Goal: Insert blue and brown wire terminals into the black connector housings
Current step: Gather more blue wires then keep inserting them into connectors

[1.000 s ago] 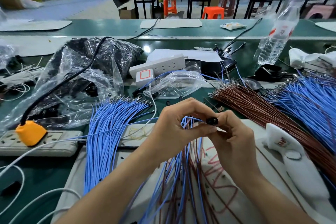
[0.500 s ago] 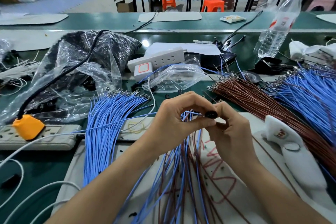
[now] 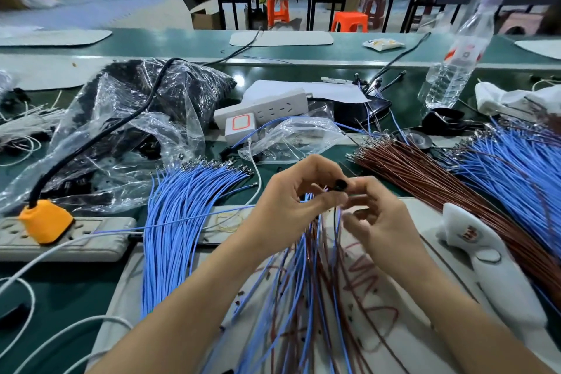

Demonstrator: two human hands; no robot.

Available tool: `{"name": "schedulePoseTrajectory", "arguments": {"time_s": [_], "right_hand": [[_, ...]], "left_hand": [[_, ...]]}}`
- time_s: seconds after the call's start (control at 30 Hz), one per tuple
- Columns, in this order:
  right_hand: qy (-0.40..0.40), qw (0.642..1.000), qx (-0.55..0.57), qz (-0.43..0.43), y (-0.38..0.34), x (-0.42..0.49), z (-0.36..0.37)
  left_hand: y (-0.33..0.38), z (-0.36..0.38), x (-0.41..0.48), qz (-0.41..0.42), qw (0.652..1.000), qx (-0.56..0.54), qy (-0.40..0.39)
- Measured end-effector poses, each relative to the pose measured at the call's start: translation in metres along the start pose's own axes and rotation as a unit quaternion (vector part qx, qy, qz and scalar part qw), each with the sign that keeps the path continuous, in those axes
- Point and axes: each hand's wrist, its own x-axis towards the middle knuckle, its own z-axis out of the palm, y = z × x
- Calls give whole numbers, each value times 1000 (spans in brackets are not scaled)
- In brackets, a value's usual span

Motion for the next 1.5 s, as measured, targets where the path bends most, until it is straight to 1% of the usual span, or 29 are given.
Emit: {"name": "schedulePoseTrajectory", "arguments": {"time_s": [0.07, 0.13, 0.2, 0.27, 0.33, 0.43, 0.47, 0.5, 0.53, 0.6, 0.7, 0.83, 1.0, 1.13, 1.2, 1.27, 1.33, 1.4, 1.43, 1.47, 1.5], "right_hand": [[30, 999, -43, -5, -8, 8, -6], [38, 995, -88, -9, -20, 21, -7], [7, 991, -137, -10, -33, 43, -3], [-52, 980, -194, -6, -43, 75, 7], [-122, 949, -290, 0, -44, 111, 24], [-194, 870, -453, 25, -30, 149, 55], [-206, 842, -497, 33, -26, 159, 67], [-209, 822, -528, 41, -22, 165, 75], [-204, 809, -549, 44, -19, 170, 81], [-184, 803, -566, 32, -13, 177, 86], [-163, 808, -565, 17, -7, 184, 87], [-143, 809, -569, 18, -6, 187, 88], [-138, 803, -576, 64, -4, 181, 87], [-123, 813, -568, 40, -6, 174, 84], [-125, 834, -537, 17, -11, 169, 80], [-129, 877, -463, -6, -20, 160, 71], [-113, 922, -367, -44, -35, 143, 54], [-43, 958, -270, -80, -45, 116, 33], [-4, 971, -224, -83, -47, 101, 24], [22, 982, -175, -71, -46, 85, 14], [32, 990, -124, -52, -44, 70, 8]], "left_hand": [[-3, -5, 1, -28, 999, -19, -2], [-8, -10, 2, -52, 999, 6, 9], [-14, -13, 4, -69, 996, 59, 21], [-18, -16, 4, -89, 991, 96, 28], [-20, -19, 4, -100, 986, 127, 36], [-22, -20, 4, -93, 983, 149, 46], [-22, -22, 5, -86, 983, 156, 46], [-22, -22, 5, -78, 982, 164, 44], [-23, -21, 5, -75, 982, 166, 43], [-25, -21, 5, -76, 984, 156, 38], [-26, -21, 5, -76, 985, 153, 29], [-28, -21, 6, -88, 985, 144, 36], [-25, -22, 6, -80, 984, 156, 26], [-23, -22, 5, -85, 984, 156, 24], [-24, -22, 5, -94, 983, 154, 24], [-24, -23, 5, -108, 983, 143, 26], [-25, -25, 5, -119, 986, 115, 32], [-25, -27, 5, -120, 987, 102, 36], [-25, -29, 5, -120, 987, 98, 38], [-24, -28, 6, -121, 987, 97, 36], [-23, -28, 6, -119, 987, 99, 31]]}}
